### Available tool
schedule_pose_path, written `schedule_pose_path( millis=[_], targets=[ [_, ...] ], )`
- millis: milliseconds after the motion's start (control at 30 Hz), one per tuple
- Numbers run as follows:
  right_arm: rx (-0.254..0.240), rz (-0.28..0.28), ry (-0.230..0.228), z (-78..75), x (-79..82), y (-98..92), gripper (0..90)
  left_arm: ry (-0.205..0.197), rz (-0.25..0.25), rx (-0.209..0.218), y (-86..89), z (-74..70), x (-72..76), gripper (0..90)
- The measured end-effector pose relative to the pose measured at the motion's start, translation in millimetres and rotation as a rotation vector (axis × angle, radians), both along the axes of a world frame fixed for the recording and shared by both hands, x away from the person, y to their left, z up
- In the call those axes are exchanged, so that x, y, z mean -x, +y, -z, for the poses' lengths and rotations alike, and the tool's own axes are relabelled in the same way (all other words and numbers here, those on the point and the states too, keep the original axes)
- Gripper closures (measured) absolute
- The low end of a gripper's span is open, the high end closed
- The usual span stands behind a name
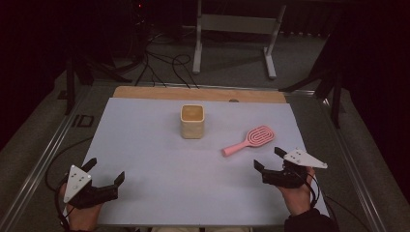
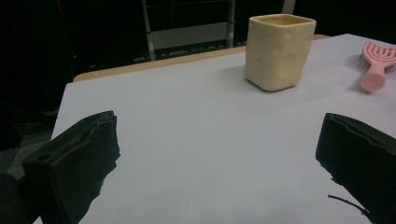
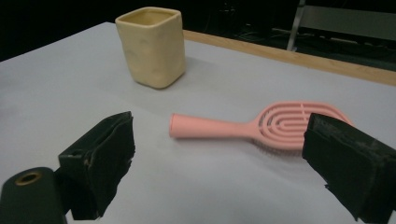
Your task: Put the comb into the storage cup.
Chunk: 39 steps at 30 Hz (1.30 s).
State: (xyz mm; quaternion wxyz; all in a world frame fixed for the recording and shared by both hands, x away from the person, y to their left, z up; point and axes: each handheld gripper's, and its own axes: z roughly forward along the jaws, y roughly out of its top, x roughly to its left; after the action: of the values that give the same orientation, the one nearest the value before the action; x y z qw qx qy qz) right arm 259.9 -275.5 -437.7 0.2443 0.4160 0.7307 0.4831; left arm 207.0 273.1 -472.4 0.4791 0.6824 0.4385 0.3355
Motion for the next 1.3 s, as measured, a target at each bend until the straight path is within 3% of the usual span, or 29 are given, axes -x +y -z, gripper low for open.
schedule_pose_path(
  millis=[500, 1300],
  targets=[
    [0.020, -0.020, 0.019, -13.4, -29.8, 22.0, 8.9, -0.016, -0.007, 0.018, 2.9, 3.5, 1.3, 0.1],
    [0.039, -0.028, 0.041, -21.9, -62.3, 47.9, 8.9, -0.021, -0.007, 0.027, 3.4, 5.6, 2.2, 0.1]
  ],
)
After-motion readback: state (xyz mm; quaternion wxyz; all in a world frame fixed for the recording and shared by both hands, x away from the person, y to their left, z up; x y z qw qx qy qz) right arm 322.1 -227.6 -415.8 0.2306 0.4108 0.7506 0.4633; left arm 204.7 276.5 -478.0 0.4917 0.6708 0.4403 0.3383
